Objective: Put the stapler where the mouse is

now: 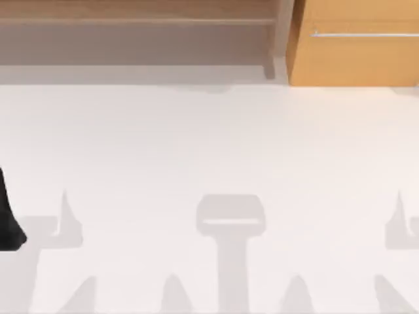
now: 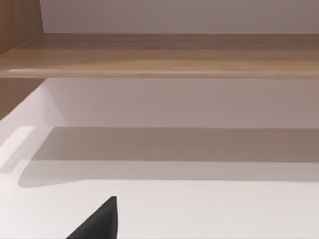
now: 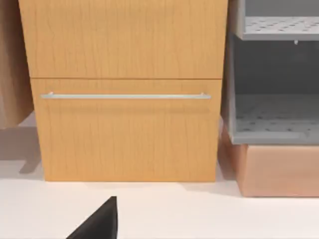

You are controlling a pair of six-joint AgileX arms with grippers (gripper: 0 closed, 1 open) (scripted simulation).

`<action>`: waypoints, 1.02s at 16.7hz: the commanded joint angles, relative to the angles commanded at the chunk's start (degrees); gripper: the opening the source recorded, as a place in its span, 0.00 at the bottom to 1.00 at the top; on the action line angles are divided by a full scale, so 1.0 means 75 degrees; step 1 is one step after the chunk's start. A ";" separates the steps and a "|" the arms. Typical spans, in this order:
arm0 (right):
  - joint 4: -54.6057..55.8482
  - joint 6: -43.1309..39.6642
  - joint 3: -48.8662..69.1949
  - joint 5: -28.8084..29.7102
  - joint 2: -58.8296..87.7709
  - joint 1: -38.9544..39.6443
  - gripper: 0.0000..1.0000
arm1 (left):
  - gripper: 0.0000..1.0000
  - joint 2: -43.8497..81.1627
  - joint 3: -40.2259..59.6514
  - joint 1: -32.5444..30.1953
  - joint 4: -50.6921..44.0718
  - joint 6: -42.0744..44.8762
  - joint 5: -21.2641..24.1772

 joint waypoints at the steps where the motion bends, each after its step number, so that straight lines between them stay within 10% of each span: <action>1: 0.0000 0.0000 0.0000 0.0000 0.0000 0.0000 1.00 | 1.00 0.0000 0.0000 0.0000 0.0000 0.0000 0.0000; 17: -0.4631 -0.4595 0.4911 0.0019 0.7843 -0.4512 1.00 | 1.00 0.0000 0.0000 0.0000 0.0000 0.0000 0.0000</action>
